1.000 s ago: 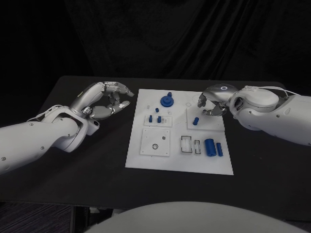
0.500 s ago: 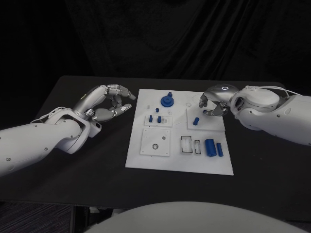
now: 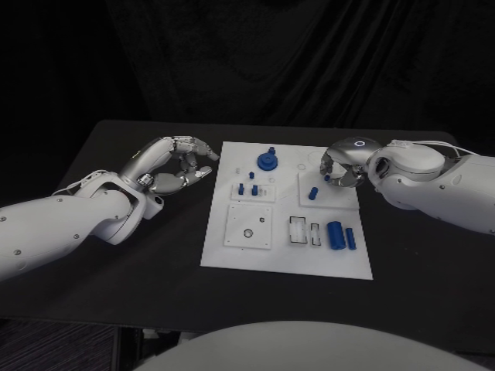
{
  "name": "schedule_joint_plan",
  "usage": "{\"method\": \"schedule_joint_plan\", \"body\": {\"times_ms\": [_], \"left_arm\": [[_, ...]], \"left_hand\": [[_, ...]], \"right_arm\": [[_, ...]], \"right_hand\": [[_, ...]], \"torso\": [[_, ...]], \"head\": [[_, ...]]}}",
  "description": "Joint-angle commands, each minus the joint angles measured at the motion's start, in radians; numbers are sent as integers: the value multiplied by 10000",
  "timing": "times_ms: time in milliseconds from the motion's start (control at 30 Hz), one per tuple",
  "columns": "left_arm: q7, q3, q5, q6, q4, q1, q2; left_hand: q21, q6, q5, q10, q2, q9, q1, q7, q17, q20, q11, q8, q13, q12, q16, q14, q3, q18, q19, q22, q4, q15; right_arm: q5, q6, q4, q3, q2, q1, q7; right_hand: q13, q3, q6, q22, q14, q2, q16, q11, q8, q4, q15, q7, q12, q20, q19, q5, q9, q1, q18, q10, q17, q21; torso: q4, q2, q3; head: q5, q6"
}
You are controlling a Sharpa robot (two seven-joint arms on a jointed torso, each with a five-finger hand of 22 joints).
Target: Assemble the parts on the task board
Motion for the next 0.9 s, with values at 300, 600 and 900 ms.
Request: {"method": "schedule_joint_plan", "body": {"times_ms": [300, 600, 900], "left_arm": [[309, 9, 76, 193, -6, -40, 50], [248, 9, 76, 271, -27, -53, 84], [179, 9, 76, 329, -55, -65, 104]], "left_hand": [[31, -29, -31, -4, 10, -18, 86, 9, -13, -15, 77, -34, -15, 52, -3, -38, 73, -19, 13, 915, 6, 7], [28, 88, -20, 8, 32, -16, 105, 83, -22, -7, 89, 22, -46, 70, -3, -34, 67, -19, 10, 914, -2, 17], [22, 108, -18, 11, 35, -16, 113, 94, -24, -6, 92, 31, -53, 73, -4, -36, 67, -17, 6, 913, -8, 18]], "right_arm": [[-74, -176, -238, 8, 130, -121, 110], [30, -575, -428, 9, 229, -201, 323], [129, -716, -526, 9, 270, -216, 398]], "right_hand": [[153, 46, 210, 1364, 40, 192, 106, -98, 173, -196, -85, -12, 203, -71, 88, 8, 266, 47, -50, 92, 76, 157], [548, -50, 410, 1448, 214, 402, 246, -227, 591, -397, -190, -86, 689, -164, 286, 0, 976, -67, -113, 252, 291, 518], [738, -36, 501, 1494, 317, 568, 319, -317, 890, -513, -267, -97, 927, -235, 403, 9, 1430, -50, -147, 387, 413, 721]], "torso": [[15, 4, -2], [-6, 1, -8], [8, -1, -6]], "head": [[-16, -1], [38, -1], [23, -1]]}}
